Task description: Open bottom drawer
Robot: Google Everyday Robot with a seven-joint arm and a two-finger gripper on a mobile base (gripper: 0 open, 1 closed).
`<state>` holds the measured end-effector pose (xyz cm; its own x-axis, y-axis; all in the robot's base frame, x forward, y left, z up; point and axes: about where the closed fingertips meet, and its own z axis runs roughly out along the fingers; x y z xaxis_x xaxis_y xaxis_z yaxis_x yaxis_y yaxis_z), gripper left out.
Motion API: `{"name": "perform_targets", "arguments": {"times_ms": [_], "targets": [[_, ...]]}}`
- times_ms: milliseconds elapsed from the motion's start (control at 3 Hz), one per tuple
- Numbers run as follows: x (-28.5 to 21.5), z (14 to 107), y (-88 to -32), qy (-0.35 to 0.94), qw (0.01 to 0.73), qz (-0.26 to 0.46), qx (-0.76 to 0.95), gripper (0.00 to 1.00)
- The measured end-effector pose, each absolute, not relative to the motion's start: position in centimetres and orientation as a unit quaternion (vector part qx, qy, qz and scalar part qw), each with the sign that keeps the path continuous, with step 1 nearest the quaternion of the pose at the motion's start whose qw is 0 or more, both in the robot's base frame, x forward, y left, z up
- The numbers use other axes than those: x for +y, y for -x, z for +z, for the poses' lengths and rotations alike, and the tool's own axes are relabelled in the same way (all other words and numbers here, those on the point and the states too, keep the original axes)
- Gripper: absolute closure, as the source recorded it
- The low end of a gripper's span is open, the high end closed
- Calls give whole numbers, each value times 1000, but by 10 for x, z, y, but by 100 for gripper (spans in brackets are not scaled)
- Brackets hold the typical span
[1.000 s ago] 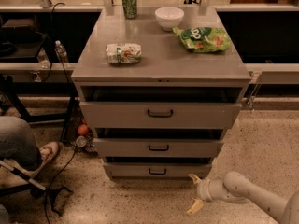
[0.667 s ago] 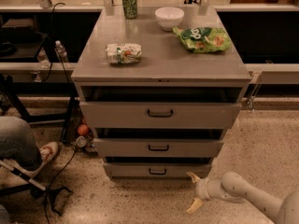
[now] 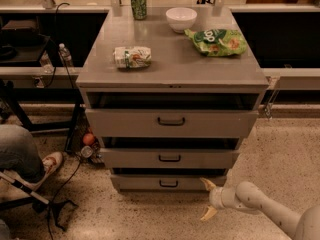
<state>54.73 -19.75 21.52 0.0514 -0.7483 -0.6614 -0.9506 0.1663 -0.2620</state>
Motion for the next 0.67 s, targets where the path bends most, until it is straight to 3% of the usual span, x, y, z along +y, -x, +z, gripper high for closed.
{"name": "perform_targets", "arguments": {"times_ms": [667], "targets": [[-203,218,-576,658,368,81,652,0]]}}
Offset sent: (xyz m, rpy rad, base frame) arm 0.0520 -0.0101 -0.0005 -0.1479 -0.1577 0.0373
